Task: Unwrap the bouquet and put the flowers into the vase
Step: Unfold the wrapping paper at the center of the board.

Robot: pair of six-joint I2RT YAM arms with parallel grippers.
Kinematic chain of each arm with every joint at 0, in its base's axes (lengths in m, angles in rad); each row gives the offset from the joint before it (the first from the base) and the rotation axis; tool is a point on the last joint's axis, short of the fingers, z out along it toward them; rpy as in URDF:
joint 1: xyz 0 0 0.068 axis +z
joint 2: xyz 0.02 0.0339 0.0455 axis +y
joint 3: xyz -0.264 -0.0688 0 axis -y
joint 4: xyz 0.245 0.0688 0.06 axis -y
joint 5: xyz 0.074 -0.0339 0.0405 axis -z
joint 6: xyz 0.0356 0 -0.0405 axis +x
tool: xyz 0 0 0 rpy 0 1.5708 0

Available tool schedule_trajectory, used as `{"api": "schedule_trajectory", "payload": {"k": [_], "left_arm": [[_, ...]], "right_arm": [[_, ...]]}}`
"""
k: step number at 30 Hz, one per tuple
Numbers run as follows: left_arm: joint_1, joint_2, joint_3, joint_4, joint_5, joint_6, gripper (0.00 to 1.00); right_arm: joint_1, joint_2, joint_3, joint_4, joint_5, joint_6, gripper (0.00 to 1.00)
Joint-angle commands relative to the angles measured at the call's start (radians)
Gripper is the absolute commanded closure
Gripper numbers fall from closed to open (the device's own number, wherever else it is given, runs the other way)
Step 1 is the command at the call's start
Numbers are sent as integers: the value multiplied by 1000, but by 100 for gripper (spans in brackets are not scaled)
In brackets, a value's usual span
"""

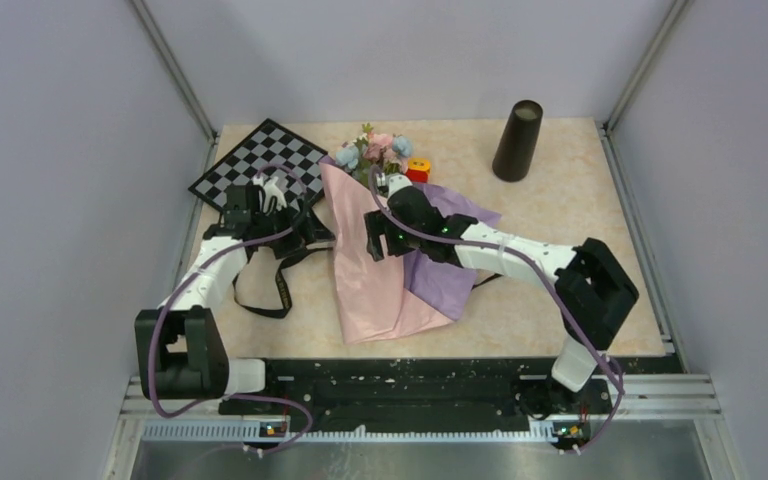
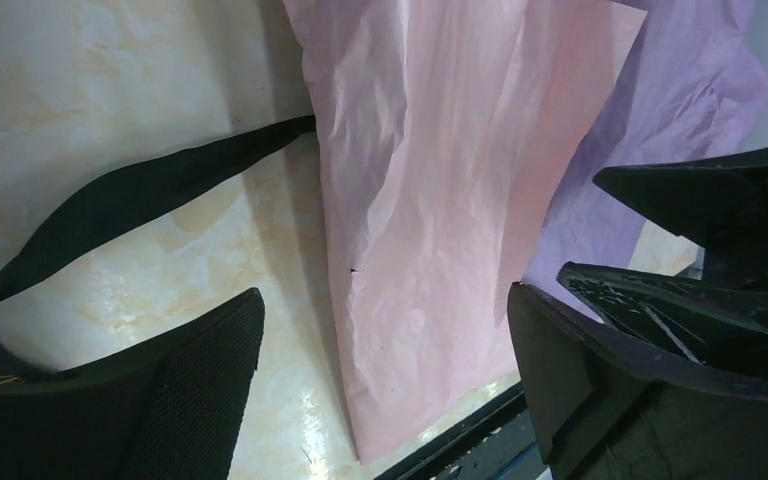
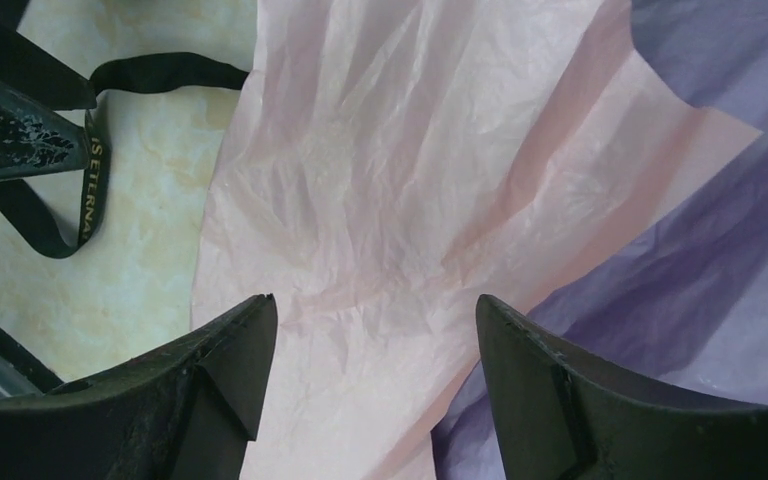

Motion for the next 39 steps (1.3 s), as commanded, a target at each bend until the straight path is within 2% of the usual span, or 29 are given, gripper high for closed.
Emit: {"api": "schedule_trajectory", "payload": {"k": [1, 10, 20, 30, 36, 39], "left_arm": [[-38, 34, -39, 127, 34, -96, 6], [-85, 66, -63, 176, -71, -159, 15], [-142, 127, -145, 289, -86, -225, 37], [-160, 151, -190, 357, -95, -253, 69], [-160, 168, -192, 375, -94, -254, 97], [-160, 166, -192, 379, -97, -253, 100]], "right_arm": [[-35, 54, 60, 7, -111, 17, 27], [-78, 138, 59, 24, -157, 13, 42], [-105, 161, 37, 23, -168, -10, 43], [-134, 165, -24, 29, -163, -23, 43], [-176, 162, -63, 22, -162, -27, 43], [-198, 156, -87, 19, -149, -35, 43]]}}
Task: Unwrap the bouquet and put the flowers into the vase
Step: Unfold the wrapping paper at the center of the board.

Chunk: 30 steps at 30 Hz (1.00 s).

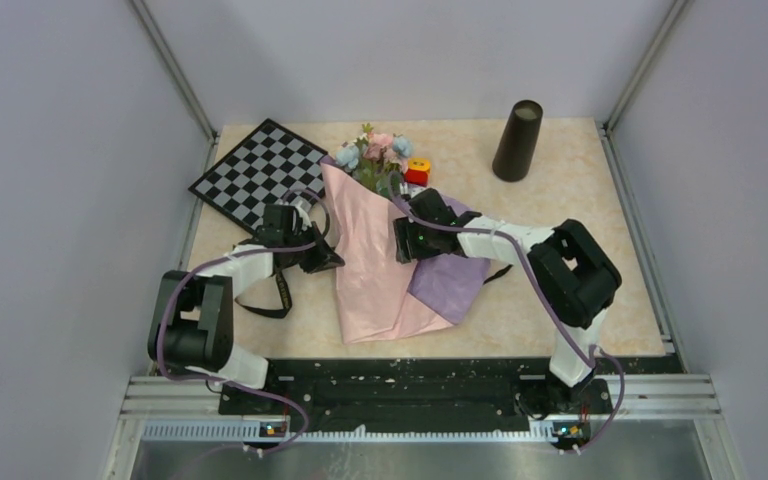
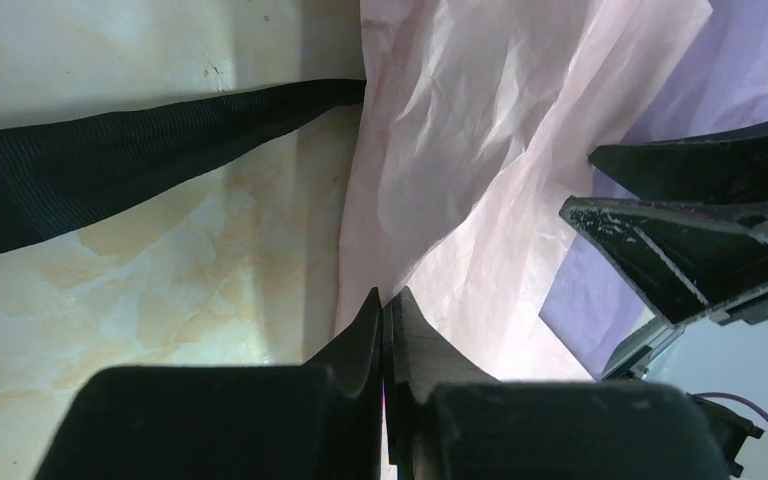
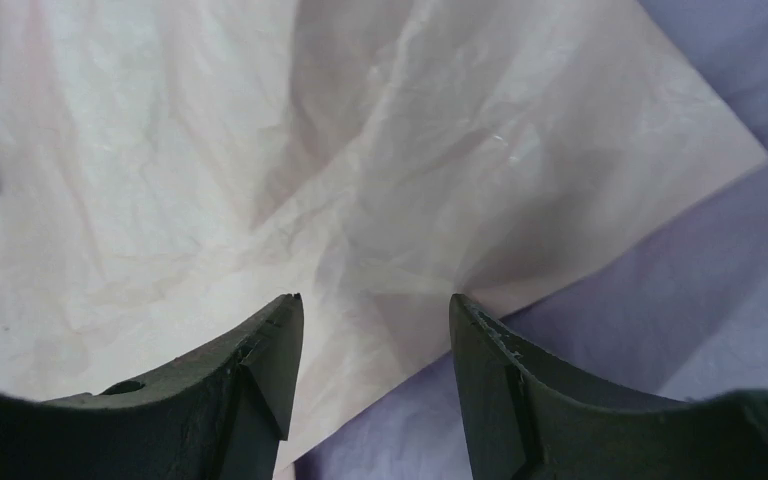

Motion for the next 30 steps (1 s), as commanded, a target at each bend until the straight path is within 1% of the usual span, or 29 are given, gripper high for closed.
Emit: {"api": "schedule_trajectory", "payload": {"k": [1, 8, 17, 27, 30], "left_arm": [[-5, 3, -6, 54, -8, 3, 100], [-5, 3, -11, 62, -10, 0, 100], [-5, 4, -12, 73, -11, -5, 100], [-5, -3, -12, 69, -19, -2, 100], [-5, -8, -10, 63, -21, -2, 100]], "right_arm": [[-43, -5, -27, 8, 18, -26, 43], [-117, -27, -75, -11, 38, -41, 43], [-206, -127, -160, -46, 75, -41, 43], [-340, -191, -212, -72, 67, -2, 43], [-369, -204, -215, -99, 86, 7, 43]]}}
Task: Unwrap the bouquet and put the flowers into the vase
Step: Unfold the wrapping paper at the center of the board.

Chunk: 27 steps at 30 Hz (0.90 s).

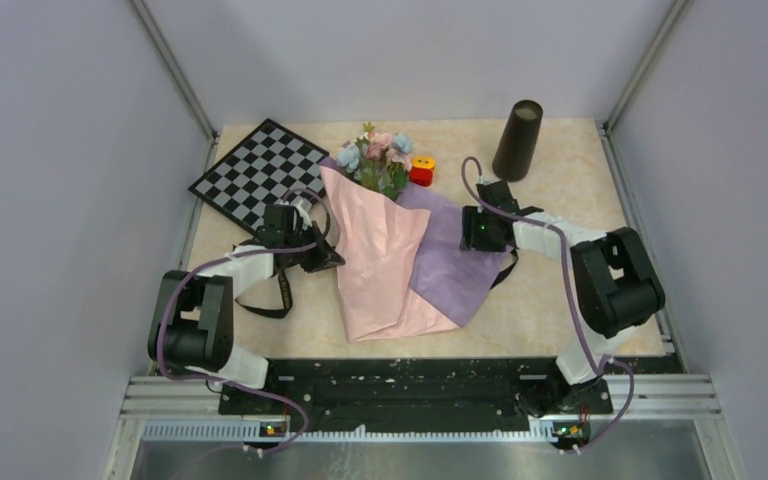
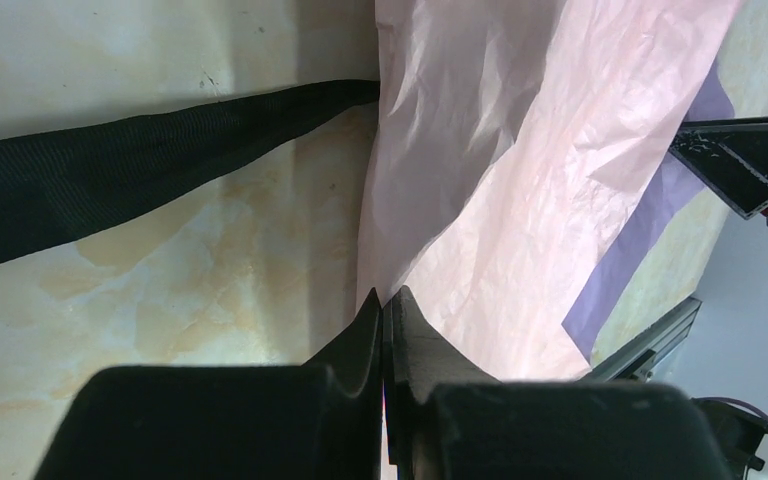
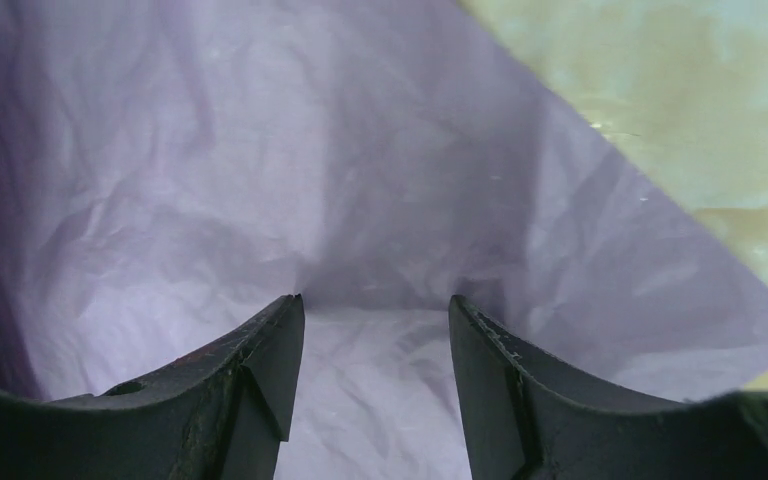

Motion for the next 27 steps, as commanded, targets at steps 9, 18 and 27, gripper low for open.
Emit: {"api": "schedule_trajectory", "payload": {"k": [9, 18, 27], "left_arm": [[-2, -23, -2, 30, -18, 6, 100], [-2, -42, 17, -23, -28, 43, 96], [-5, -167, 97, -176, -110, 97, 14]], "right_arm": [[-150, -101, -51, -43, 38, 46, 42], [-210, -148, -48, -33, 39, 30, 41], [-210, -290, -48, -40, -36, -39, 34]]}}
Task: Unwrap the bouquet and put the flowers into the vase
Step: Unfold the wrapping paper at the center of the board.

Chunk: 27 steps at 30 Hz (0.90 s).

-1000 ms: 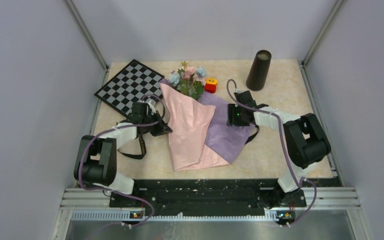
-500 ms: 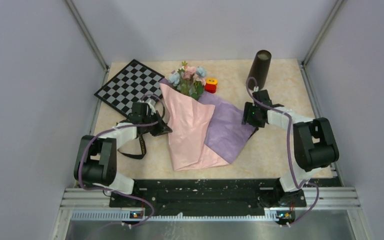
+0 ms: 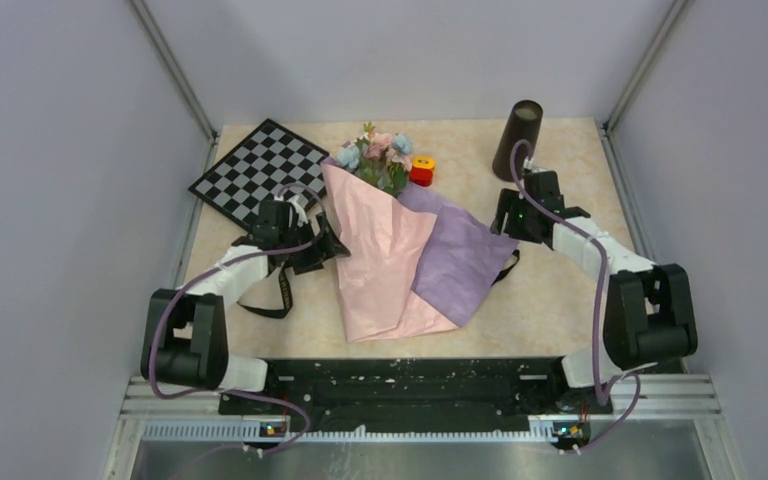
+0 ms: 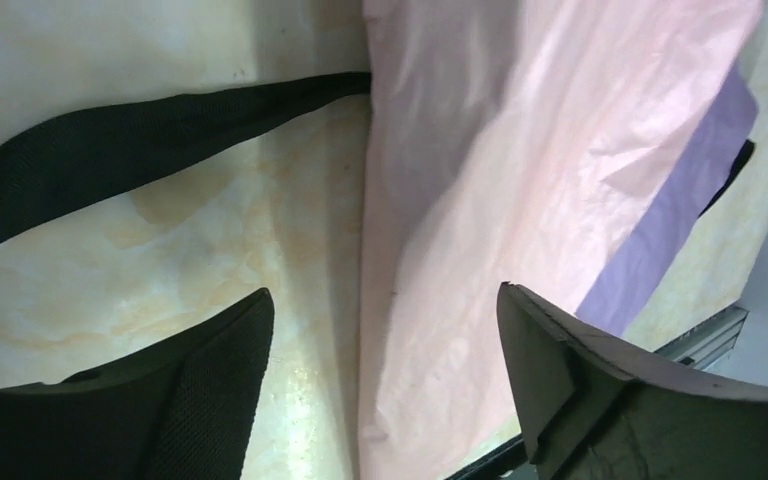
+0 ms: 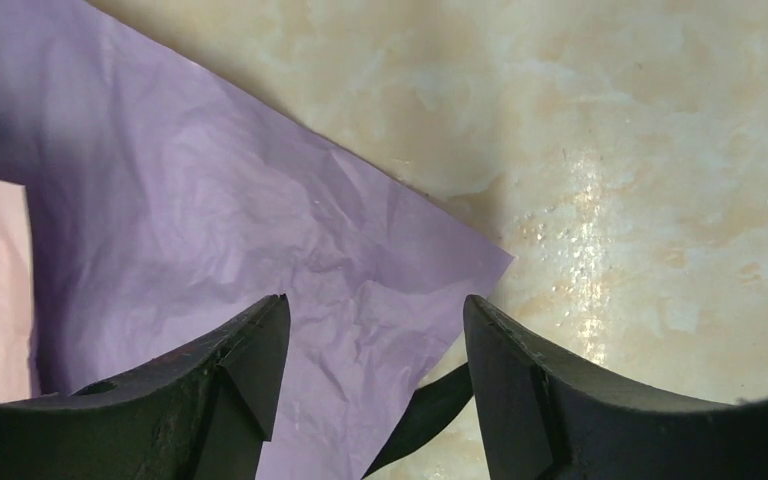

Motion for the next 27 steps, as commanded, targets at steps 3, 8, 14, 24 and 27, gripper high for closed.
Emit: {"api": "schedule_trajectory", "payload": {"k": [3, 8, 14, 24, 27], "left_arm": [[-61, -158, 102, -106, -135, 31, 7], [-259, -204, 135, -103, -276, -26, 5], [-505, -81, 207, 10, -369, -94, 4], [-713, 324, 602, -177, -601, 151, 1], [-718, 399, 660, -215, -657, 175, 1]], "right_arm": [[-4, -158, -24, 34, -98, -28, 33], [-5, -213, -60, 71, -134, 4, 33], [-5, -206, -45, 41, -123, 6, 34], [-5, -313, -82, 22, -92, 1, 35], [-4, -333, -90, 16, -92, 7, 35]]}}
